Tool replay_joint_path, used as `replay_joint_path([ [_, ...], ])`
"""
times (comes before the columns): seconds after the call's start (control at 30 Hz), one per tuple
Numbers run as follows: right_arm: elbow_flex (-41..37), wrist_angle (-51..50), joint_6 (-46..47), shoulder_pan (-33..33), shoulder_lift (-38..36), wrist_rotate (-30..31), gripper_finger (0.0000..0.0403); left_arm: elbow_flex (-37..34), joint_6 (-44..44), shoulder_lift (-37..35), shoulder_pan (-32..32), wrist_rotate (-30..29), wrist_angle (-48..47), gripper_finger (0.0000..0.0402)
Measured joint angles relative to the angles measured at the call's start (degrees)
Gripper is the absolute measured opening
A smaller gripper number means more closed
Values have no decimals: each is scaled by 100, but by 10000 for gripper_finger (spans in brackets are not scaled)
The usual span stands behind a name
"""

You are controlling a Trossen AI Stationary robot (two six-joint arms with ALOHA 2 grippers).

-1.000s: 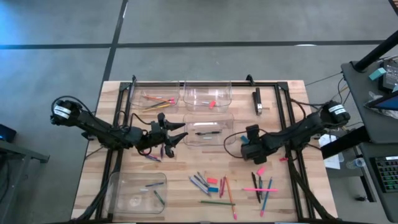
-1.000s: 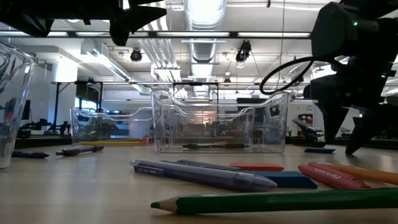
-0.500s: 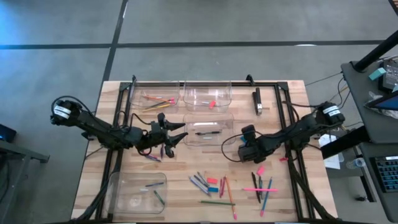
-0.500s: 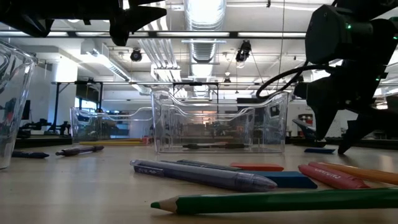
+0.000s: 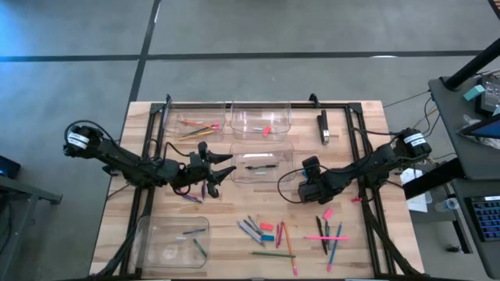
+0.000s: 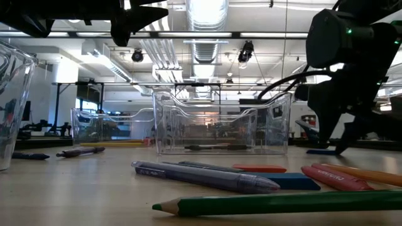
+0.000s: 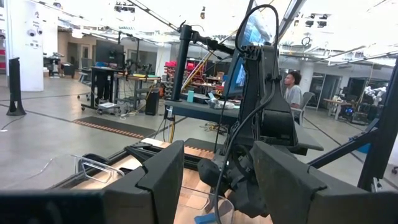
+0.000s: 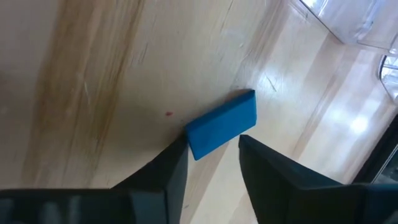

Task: Sort crayons/erasers/pens/pencils in bins
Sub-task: Put the top blue eraser into the top right transparent bin

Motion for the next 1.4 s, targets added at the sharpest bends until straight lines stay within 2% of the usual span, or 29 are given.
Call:
replay_joint_path([
  [0.53,-166,108,14,1,-2,10,14,0,0,0,2,0,-1,178],
  [0.83,76,-187,437,-2,-36,472,8,0,2,0,2,0,-2,178],
  [1.2,711,-1714,1527,12,-57,719,8,0,0,0,7,0,-48,178],
  [1.4,1197,-2358,1574,77,-132,1314,8,0,0,0,7,-1,-44,178],
])
